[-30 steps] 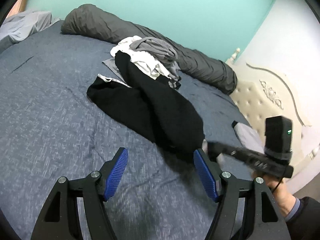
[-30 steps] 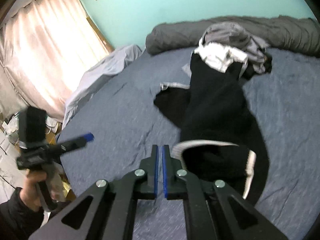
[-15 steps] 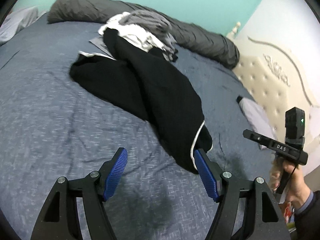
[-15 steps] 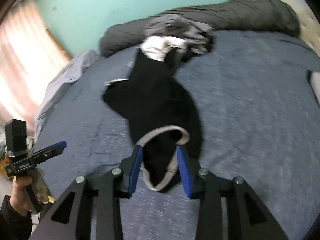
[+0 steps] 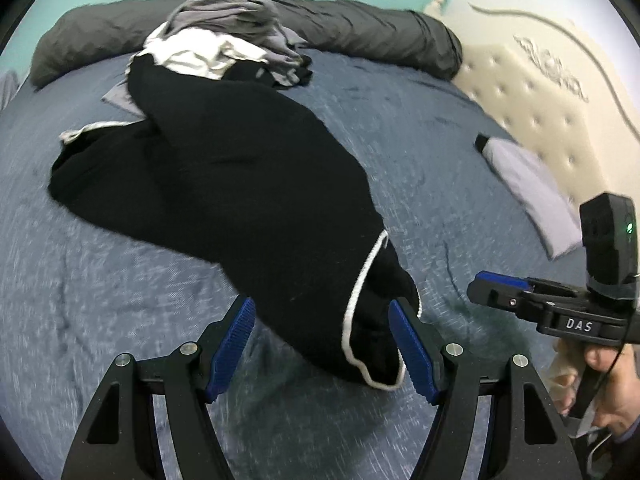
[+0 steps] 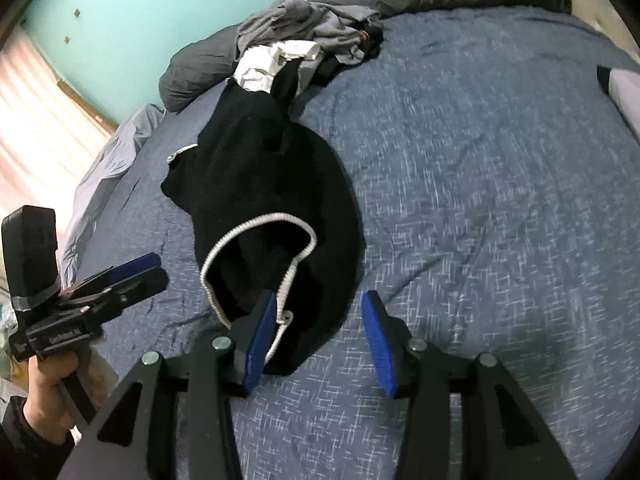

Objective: Fold clothes
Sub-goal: 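Move the left tool to the white-trimmed sweatshirt hem and close on it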

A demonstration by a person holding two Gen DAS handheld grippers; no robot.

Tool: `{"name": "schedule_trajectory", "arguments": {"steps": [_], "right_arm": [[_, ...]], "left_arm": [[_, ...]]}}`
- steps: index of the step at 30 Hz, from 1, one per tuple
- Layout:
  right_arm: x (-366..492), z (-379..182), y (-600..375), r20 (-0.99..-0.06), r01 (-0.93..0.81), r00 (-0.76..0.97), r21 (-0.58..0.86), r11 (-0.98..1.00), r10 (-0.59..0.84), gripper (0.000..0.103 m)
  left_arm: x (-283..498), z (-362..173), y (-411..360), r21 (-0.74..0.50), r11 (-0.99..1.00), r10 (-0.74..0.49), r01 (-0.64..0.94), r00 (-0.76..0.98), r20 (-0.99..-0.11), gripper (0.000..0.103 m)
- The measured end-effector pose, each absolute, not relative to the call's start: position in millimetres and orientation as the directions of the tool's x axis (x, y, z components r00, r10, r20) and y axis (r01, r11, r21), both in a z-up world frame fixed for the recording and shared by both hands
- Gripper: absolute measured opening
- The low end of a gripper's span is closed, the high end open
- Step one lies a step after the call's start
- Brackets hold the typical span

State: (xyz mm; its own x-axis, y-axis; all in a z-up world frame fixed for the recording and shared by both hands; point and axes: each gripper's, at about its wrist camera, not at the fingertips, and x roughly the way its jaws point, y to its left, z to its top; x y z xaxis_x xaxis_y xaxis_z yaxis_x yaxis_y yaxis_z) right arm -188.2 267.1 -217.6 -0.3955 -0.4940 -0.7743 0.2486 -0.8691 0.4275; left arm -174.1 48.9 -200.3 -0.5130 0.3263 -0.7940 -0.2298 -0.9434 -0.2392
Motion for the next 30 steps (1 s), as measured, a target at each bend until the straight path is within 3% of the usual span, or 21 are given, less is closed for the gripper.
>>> {"name": "schedule_trajectory", "arguments": {"steps": [9, 11, 14, 23, 30], "right_arm": [[-186.6, -237.8, 261.4, -0.778, 0.223, -0.368, 0.457, -0.861, -0.509, 0.047], [-186.4, -238.9, 260.0, -0.779, 0.224, -0.365, 0.457, -0.861, -0.509, 0.047], [-186.2, -238.3, 257.9, -0.780, 0.228, -0.363, 0.457, -0.860, -0.510, 0.047], [-183.4, -231.9, 245.0, -0.778, 0.252, -0.359, 0.451, -0.856, -0.516, 0.047], [-178.6, -231.6, 224.4, -0.777, 0.278, -0.340, 0.455, -0.846, -0.530, 0.048]], "left_arm": [[-193.8, -217.7, 67.9, -0.156, -0.938, 0.295, -0.311, -0.472, -0.831, 0.069], [-198.0, -221.3, 71.1, -0.139, -0.935, 0.287, -0.326, -0.466, -0.837, 0.043], [-199.7, -220.1, 59.5, -0.154, -0.934, 0.302, -0.322, -0.479, -0.824, 0.016], [-174.8, -189.0, -9.6, -0.192, -0.943, 0.317, -0.270, -0.568, -0.759, 0.012], [-161.9, -211.5, -63.3, -0.238, -0.958, 0.288, -0.163, -0.527, -0.800, 0.011]]}}
